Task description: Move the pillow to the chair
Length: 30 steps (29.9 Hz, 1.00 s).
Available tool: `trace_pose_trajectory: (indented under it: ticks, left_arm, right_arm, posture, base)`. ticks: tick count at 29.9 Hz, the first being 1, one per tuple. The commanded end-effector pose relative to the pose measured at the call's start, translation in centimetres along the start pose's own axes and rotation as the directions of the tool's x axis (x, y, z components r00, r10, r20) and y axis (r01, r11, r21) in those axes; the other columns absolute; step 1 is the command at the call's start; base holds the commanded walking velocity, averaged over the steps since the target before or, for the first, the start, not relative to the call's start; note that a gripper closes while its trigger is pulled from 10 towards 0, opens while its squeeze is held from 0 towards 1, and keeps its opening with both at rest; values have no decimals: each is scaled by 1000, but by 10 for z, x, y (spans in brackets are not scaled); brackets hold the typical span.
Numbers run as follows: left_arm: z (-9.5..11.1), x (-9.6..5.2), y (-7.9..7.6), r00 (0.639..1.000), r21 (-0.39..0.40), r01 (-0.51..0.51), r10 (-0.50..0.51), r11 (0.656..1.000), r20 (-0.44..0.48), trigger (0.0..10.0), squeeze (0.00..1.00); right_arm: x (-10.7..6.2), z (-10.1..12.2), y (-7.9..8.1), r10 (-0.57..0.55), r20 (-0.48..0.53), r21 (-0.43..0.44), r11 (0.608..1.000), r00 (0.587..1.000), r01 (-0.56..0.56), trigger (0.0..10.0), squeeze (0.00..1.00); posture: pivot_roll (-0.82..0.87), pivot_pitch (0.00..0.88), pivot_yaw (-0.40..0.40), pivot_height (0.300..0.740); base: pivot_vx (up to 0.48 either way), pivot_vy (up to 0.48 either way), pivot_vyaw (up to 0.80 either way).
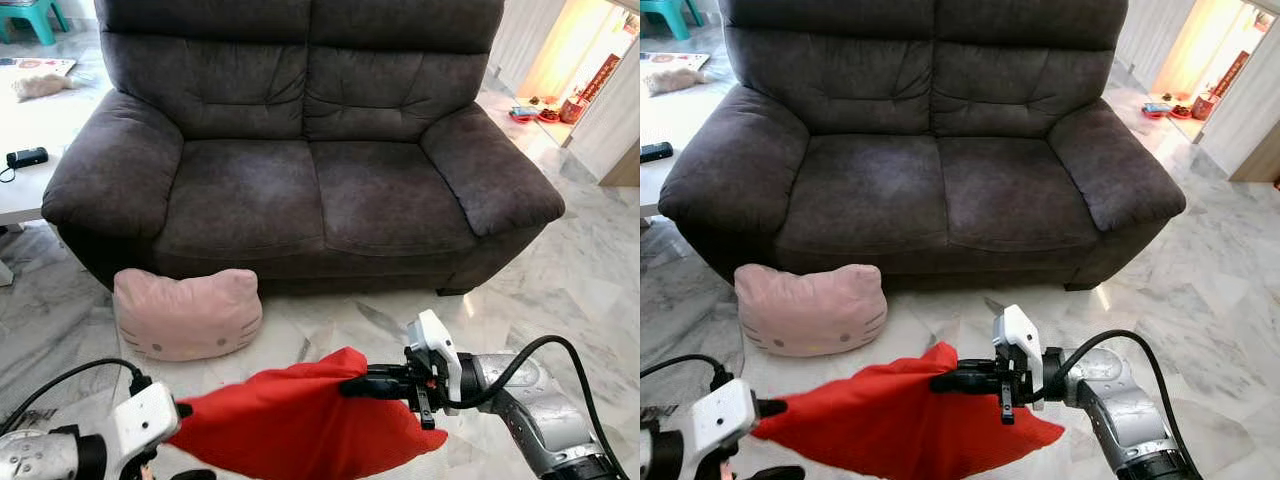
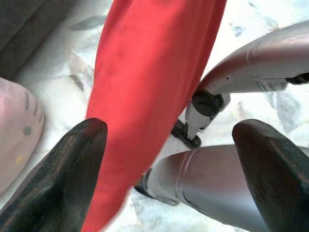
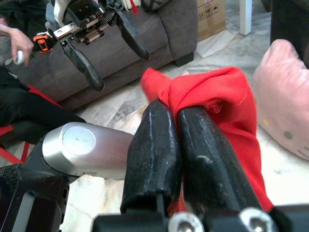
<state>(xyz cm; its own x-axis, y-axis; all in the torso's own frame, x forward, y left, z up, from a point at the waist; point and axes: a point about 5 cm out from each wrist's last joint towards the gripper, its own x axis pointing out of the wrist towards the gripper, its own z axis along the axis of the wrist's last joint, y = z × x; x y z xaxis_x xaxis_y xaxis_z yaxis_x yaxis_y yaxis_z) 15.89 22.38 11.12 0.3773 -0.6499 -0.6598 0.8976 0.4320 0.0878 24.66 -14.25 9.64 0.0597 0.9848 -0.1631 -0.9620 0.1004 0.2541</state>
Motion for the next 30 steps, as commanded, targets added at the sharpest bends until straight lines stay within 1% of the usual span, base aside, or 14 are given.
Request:
trace_pose_trajectory:
  ticks: [1,7,10,13,16,18,20,21,22,23,26,30]
  left_arm:
    - [-9,-3,-3,997,35,37,-34,999,-65,10000,0]
    - [-13,0,1,998,48,-1,4,999,-65,10000,0]
    - [-19,3,1,996,89,-18,26,996,-89,10000,0]
    - [-21,6,1,996,90,-26,33,996,-79,10000,0]
    - [-28,9,3,993,132,-51,64,990,-97,10000,0]
    - [-30,9,6,991,154,-78,94,985,-99,10000,0]
    - [-31,9,9,989,159,-103,119,982,-91,10000,0]
    - [-31,9,14,985,186,-132,150,974,-85,10000,0]
    - [-30,8,18,982,202,-151,170,968,-78,10000,0]
    - [-30,8,18,982,202,-151,170,968,-78,10000,0]
    - [-22,7,27,976,246,-201,216,948,-36,10000,0]
    - [-21,6,30,977,255,-199,213,946,-28,10000,0]
  right_arm:
    - [2,20,5,64,64,-92,994,996,-58,10000,0]
    - [2,21,6,70,69,-94,993,995,-64,10000,0]
    - [0,22,6,73,69,-96,993,995,-66,10000,0]
    - [0,23,6,75,69,-98,993,995,-68,10000,0]
    - [0,24,6,83,75,-99,992,994,-75,10000,0]
    - [1,25,7,90,76,-99,992,993,-82,10000,0]
    - [1,25,8,96,75,-100,991,993,-88,10000,0]
    - [1,25,9,100,74,-101,991,992,-92,10000,0]
    - [1,24,9,102,73,-102,990,992,-94,10000,0]
    - [1,24,9,102,73,-102,990,992,-94,10000,0]
    - [1,23,11,117,60,-104,988,991,-110,10000,0]
    - [0,21,12,125,54,-101,988,991,-119,10000,0]
  posture:
    - [184,57,-128,740]
    - [183,58,-130,740]
    - [182,62,-132,740]
    - [182,63,-131,740]
    - [181,66,-132,740]
    - [180,68,-132,740]
    - [181,69,-132,740]
    - [180,69,-132,740]
    - [180,70,-132,740]
    - [180,70,-132,740]
    - [179,73,-132,740]
    - [178,75,-132,740]
  base:
    - [0,0,0]
    - [0,0,0]
    - [0,0,0]
    - [0,0,0]
    - [0,0,0]
    - [0,0,0]
    - [0,0,0]
    - [0,0,0]
    - [0,0,0]
    - [0,0,0]
    - [0,0,0]
    - [0,0,0]
